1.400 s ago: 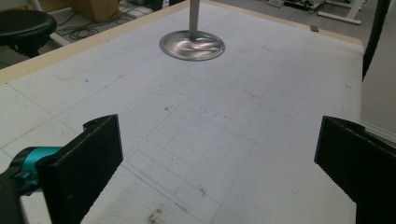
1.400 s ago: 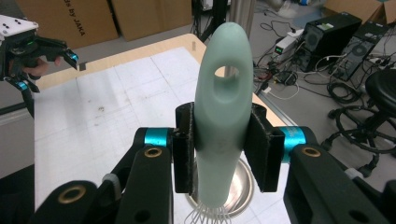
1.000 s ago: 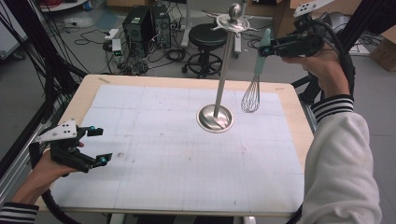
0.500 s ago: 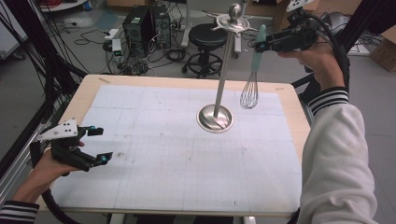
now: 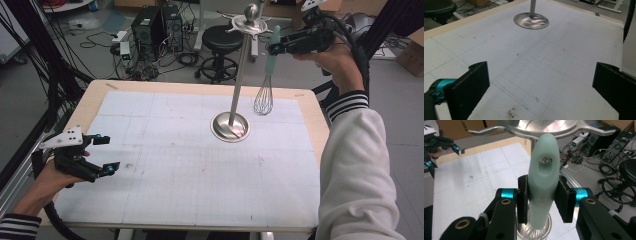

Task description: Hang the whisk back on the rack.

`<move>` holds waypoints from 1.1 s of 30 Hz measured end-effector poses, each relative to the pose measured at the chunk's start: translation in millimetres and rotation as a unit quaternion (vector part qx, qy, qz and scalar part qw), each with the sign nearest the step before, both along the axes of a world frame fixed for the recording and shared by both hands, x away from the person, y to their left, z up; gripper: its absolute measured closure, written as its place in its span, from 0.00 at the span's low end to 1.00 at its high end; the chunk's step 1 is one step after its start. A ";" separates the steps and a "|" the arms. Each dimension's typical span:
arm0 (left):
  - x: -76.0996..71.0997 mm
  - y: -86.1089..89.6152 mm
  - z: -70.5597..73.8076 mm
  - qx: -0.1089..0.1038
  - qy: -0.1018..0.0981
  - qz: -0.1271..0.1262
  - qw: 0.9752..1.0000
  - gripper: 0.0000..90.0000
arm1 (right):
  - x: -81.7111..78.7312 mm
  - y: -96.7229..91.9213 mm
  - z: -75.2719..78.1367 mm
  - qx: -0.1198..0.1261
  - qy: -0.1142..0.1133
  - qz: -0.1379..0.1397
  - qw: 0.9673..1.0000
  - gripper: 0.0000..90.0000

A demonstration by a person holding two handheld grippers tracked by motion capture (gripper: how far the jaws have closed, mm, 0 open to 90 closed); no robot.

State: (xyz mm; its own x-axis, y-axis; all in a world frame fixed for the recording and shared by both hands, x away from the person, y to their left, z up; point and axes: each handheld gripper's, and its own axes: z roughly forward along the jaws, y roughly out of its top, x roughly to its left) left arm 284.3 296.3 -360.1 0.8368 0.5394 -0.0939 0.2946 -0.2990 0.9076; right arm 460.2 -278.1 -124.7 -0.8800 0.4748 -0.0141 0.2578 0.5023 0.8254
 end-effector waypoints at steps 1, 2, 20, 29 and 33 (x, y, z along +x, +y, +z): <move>-0.1 -0.2 0.0 0.000 0.000 0.000 1.000 0.02 | 0.3 1.3 0.9 -0.002 -0.002 0.001 1.000 0.74; 0.0 0.2 0.1 0.002 -0.001 -0.002 1.000 0.02 | 0.2 2.6 1.7 -0.002 -0.003 0.000 1.000 0.74; -2.9 0.8 0.9 0.001 -0.003 -0.002 1.000 0.02 | 1.3 13.9 -7.1 -0.003 0.003 0.002 1.000 0.73; -3.4 -1.1 0.7 0.002 -0.006 -0.004 1.000 0.02 | -6.7 17.1 -8.7 -0.019 -0.016 -0.025 0.999 0.49; -4.5 -1.1 1.1 0.004 -0.008 -0.004 1.000 0.02 | -15.5 13.2 -13.7 -0.004 -0.013 -0.044 0.999 0.27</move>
State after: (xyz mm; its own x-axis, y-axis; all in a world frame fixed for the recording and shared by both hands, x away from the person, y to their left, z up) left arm 279.9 295.1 -359.0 0.8423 0.5336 -0.0760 0.2776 -0.3087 0.9097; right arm 444.7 -264.9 -138.4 -0.8345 0.5495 -0.0413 0.2790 0.4859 0.8283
